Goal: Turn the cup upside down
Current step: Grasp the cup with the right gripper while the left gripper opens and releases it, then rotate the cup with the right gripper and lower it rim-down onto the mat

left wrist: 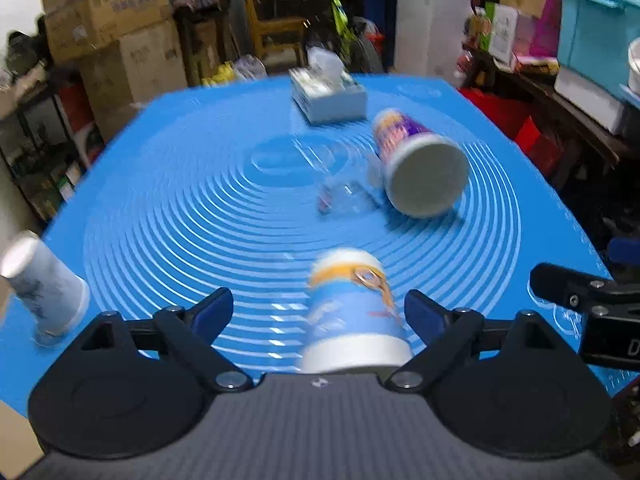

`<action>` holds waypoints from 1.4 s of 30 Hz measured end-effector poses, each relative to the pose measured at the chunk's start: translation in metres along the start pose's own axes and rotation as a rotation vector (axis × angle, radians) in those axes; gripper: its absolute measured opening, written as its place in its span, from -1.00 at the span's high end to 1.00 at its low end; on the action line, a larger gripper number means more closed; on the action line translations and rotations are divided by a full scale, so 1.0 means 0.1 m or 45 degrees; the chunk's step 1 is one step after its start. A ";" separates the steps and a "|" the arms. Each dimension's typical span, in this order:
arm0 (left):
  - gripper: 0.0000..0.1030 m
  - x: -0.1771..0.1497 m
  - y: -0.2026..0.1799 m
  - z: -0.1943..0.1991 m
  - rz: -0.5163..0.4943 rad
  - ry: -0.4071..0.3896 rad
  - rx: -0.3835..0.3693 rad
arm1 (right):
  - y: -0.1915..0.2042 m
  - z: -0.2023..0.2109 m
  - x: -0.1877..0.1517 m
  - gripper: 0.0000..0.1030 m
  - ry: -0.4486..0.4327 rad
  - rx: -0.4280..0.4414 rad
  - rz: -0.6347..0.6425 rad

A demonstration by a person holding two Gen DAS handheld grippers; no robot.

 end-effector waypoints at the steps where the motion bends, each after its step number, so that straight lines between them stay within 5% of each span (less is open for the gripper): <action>1: -0.79 0.02 0.05 0.05 0.010 -0.020 0.006 | 0.04 0.00 0.05 -0.86 0.009 0.021 0.008; 10: -0.94 0.09 0.64 0.11 0.062 -0.040 0.142 | 0.58 -0.25 0.44 -0.86 0.221 0.225 0.088; 21: -0.94 -0.12 1.15 -0.13 0.151 0.016 0.132 | 1.02 -0.98 0.51 -0.84 0.607 0.337 0.006; 28: -0.94 -0.17 1.23 -0.15 0.144 0.005 0.145 | 1.14 -1.18 0.41 -0.30 0.723 0.324 0.036; 34: -0.94 -0.18 1.23 -0.12 0.140 -0.020 0.137 | 1.14 -0.89 0.41 -0.27 0.436 0.273 0.130; 38: -0.94 -0.18 1.20 -0.09 0.145 -0.052 0.148 | 1.13 -0.63 0.29 -0.27 -0.018 0.050 0.243; 42: -0.94 -0.19 1.17 -0.07 0.161 -0.070 0.136 | 1.08 -0.51 0.01 -0.28 -0.373 -0.051 0.279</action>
Point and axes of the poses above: each gripper's, at about its wrist camera, not at the fingertips, and z roughly against the way its jaws point, y to its left, x to its top, the point moved 1 cm from there along -z, roughly the way its jaws point, and after that the axes turned 3 degrees about -x, right-handed, at the moved point
